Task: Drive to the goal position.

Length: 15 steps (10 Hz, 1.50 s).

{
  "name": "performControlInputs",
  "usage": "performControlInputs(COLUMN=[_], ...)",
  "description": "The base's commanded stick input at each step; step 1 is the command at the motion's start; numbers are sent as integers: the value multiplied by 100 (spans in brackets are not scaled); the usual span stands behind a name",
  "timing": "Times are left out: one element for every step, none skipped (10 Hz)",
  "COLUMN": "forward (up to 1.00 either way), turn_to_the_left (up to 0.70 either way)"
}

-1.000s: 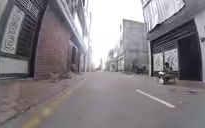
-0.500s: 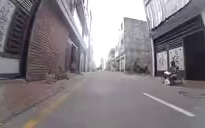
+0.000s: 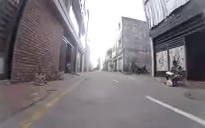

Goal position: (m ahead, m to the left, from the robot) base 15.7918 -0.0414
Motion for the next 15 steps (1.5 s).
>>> performControlInputs(forward=[85,85,85,85,85,85,85,85,85,85,85,85,85,85,85], turn_to_the_left=[0,0,0,0,0,0,0,0,0,0,0,0,0,0,0])
